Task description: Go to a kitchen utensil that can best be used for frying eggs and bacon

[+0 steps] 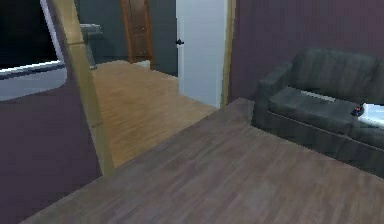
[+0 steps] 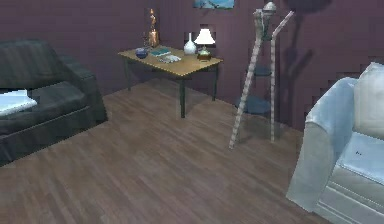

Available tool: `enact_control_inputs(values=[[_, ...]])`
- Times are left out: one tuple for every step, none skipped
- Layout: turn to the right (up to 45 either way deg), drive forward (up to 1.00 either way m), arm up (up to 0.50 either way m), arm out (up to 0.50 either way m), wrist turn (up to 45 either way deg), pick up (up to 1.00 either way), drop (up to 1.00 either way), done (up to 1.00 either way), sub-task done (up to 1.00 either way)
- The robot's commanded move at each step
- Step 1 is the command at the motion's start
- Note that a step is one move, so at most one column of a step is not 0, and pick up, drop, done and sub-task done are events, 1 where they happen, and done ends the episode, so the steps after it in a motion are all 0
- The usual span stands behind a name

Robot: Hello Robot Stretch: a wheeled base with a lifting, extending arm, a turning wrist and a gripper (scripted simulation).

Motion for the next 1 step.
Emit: enact_control_inputs(values=[[0.0, 0.25, 0.00, 0.00, 0.0, 0.00, 0.00, 0.00, 0.00]])
